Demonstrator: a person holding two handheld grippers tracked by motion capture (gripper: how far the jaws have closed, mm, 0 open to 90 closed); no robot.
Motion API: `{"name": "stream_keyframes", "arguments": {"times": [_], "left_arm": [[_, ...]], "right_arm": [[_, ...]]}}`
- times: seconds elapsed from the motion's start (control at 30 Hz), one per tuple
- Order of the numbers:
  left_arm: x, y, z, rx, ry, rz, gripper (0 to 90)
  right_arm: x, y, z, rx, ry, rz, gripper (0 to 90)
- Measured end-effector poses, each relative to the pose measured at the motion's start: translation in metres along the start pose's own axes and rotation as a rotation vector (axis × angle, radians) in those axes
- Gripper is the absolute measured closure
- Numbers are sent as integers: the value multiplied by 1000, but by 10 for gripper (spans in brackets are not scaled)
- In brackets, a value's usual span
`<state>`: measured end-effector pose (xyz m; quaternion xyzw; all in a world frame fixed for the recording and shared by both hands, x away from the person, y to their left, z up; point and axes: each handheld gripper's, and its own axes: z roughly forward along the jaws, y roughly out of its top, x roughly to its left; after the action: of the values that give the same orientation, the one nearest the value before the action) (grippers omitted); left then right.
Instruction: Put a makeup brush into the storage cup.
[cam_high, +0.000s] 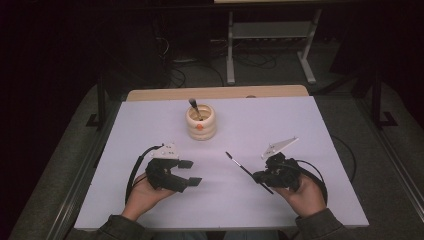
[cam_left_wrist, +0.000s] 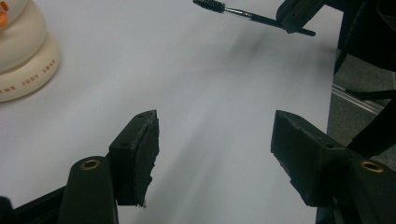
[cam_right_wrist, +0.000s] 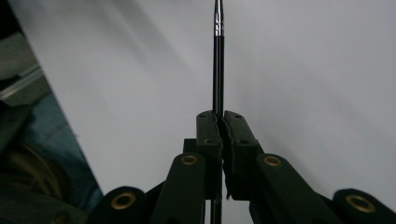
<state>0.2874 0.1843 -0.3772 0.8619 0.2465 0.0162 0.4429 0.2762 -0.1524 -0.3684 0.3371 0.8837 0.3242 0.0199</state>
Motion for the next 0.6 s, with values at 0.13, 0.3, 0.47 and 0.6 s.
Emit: {"name": "stream_keyframes", "arguments": {"times": [0.13,0.3,0.47,0.6], "left_arm": [[0,0,0,1,-12,-2,334],[1,-3,1,-1,-35,-20,358],[1,-3,1,-3,-54,-18,389],[1,-2,0,-14,-76,-22,418]], "right_arm": [[3,7,0,-18,28,-17,852],[12,15,2,-17,58,-33,851],[18,23,8,-25,76,-61,852],[25,31,11,-36,96,-71,852]]}}
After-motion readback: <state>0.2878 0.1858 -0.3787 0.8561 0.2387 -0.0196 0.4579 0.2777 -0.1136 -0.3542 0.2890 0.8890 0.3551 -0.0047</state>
